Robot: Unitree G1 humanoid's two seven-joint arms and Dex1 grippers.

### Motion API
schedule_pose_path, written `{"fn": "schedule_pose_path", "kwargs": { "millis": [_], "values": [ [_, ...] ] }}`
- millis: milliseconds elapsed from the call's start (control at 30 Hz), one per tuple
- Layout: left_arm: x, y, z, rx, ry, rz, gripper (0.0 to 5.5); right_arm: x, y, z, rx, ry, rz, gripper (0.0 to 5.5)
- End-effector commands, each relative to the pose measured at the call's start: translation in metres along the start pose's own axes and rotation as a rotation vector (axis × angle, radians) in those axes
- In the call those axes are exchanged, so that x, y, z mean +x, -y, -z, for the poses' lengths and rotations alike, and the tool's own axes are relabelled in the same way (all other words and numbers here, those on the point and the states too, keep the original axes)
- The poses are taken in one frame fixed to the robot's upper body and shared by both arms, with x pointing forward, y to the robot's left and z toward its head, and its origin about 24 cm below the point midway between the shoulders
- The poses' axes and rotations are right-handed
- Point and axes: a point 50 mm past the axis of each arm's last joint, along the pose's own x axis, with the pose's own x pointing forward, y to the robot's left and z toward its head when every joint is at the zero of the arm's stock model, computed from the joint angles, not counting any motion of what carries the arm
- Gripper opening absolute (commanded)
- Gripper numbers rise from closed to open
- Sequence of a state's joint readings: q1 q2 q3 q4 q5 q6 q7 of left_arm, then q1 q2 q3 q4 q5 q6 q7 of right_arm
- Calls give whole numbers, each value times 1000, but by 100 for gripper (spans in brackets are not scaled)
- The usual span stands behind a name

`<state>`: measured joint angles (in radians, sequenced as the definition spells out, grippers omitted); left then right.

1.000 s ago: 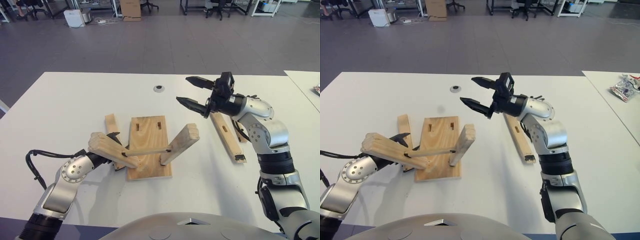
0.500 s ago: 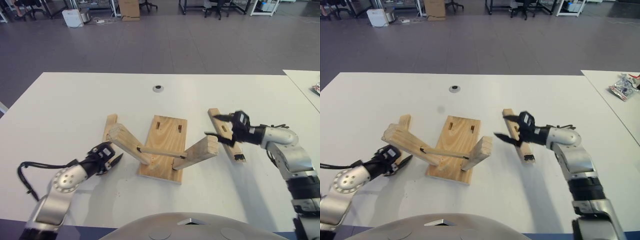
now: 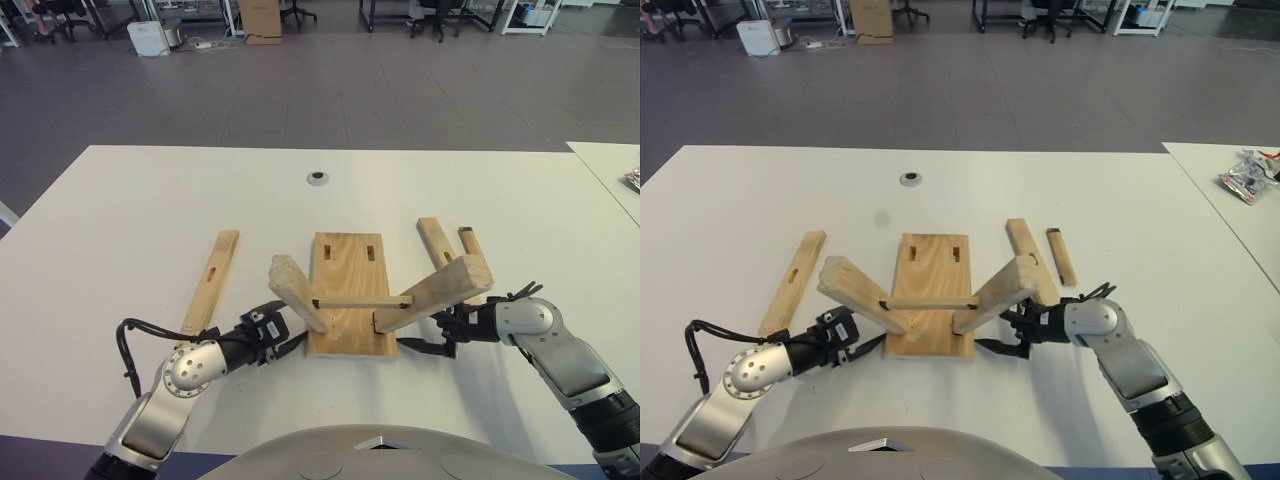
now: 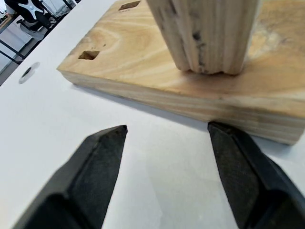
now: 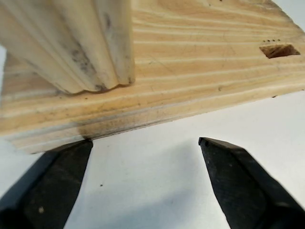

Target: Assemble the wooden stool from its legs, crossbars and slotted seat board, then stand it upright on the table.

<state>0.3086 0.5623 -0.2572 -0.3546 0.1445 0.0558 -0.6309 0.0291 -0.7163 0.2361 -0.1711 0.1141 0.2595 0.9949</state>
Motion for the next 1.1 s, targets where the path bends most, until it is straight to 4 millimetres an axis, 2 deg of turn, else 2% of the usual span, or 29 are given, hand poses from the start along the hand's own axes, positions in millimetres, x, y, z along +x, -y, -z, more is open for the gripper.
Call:
{"fn": "schedule_pose_path", "kwargs": {
  "millis": [33, 100, 200, 267, 333, 400, 500, 533, 633, 700, 767, 833, 900, 1000, 1100],
  "values": [
    [-1, 0, 8, -30, -19, -45, 314, 6, 4, -8, 3, 47, 54, 417],
    [-3, -3, 11, -34, -23, -69, 314, 9, 5, -7, 17, 50, 86, 417],
    [-15, -15, 18, -69, -43, -180, 314, 6, 21, -6, 36, 56, 210, 417],
    [-29, -23, 17, -123, -19, -302, 314, 2, 31, -8, 46, 74, 344, 417],
    [-37, -22, 11, -186, 47, -374, 314, 0, 33, -8, 75, 104, 496, 417],
    [-47, -14, -3, -256, 138, -435, 314, -6, 28, -14, 138, 180, 658, 417],
    [-81, -8, -27, -314, 326, -821, 314, -36, 3, -29, 234, 409, 988, 417],
    [-87, -4, -35, -297, 350, -920, 314, -43, -9, -32, 243, 457, 1045, 417],
    [-84, 7, -56, -405, 434, -1054, 314, -51, -38, -34, 232, 514, 1055, 417],
    [-81, 8, -67, -438, 489, -1064, 314, -55, -46, -35, 235, 551, 1039, 417],
    [-80, 4, -72, -442, 518, -1061, 314, -59, -51, -27, 235, 545, 1030, 417],
    [-82, -1, -74, -441, 535, -1063, 314, -65, -50, -22, 236, 543, 1065, 417],
    [-86, -4, -74, -444, 543, -1077, 314, -69, -45, -26, 219, 573, 1099, 417],
    [-87, -7, -78, -452, 563, -1071, 314, -70, -39, -45, 185, 658, 1092, 417],
    [-75, -5, -83, -508, 603, -968, 314, -56, -43, -63, 154, 728, 946, 417]
  ]
}}
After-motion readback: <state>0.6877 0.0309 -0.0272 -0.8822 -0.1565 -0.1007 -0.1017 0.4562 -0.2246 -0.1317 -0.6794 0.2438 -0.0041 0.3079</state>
